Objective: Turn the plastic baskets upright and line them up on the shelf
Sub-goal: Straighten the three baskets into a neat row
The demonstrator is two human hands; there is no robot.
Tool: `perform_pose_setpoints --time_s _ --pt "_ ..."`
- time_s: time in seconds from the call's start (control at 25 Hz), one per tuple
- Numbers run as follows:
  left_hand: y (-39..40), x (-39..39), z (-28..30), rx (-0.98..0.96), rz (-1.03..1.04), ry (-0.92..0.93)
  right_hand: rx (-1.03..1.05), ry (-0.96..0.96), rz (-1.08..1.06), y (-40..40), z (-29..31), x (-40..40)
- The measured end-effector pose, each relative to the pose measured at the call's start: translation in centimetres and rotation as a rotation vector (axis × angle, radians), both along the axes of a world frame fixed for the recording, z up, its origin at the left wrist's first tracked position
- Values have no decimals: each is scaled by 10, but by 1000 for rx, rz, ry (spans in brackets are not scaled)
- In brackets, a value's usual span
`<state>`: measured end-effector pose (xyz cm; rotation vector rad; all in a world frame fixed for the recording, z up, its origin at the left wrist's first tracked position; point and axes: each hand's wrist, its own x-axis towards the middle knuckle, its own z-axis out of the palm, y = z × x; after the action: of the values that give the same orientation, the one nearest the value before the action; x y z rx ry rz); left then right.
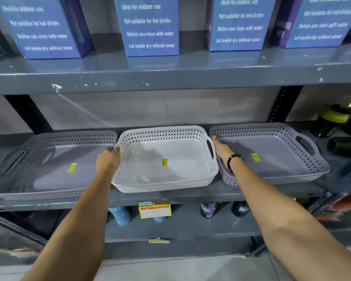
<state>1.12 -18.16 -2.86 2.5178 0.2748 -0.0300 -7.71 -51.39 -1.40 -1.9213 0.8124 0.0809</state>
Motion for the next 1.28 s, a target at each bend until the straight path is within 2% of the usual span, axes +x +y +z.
perform_pose_setpoints --time_s 0.04,0.16,0.24,0.28,0.36,0.6,0.76,0.96,1.28 --pt "1 -1 -2 -1 -6 -23 6 21 -12 4 2 -4" --pt "9 -1 -2 2 -20 -57 -114 -80 -28 8 4 -7" --pt "12 2 1 18 -88 -50 4 -198 -196 15 3 -10" --pt "11 3 2 44 -137 -46 40 -253 -184 16 1 -8" --pt "9 5 1 108 -195 -64 64 -116 -117 24 -2 -9" --pt "9 4 -8 231 -231 -152 -147 -66 23 17 -14 0" --pt "8 4 -9 259 -242 -167 -383 -73 60 19 -19 1" --pt "6 3 -7 270 -244 -148 -732 -27 226 27 -14 -3" --pt "6 0 -3 284 -245 -130 -715 -78 212 33 -9 -9"
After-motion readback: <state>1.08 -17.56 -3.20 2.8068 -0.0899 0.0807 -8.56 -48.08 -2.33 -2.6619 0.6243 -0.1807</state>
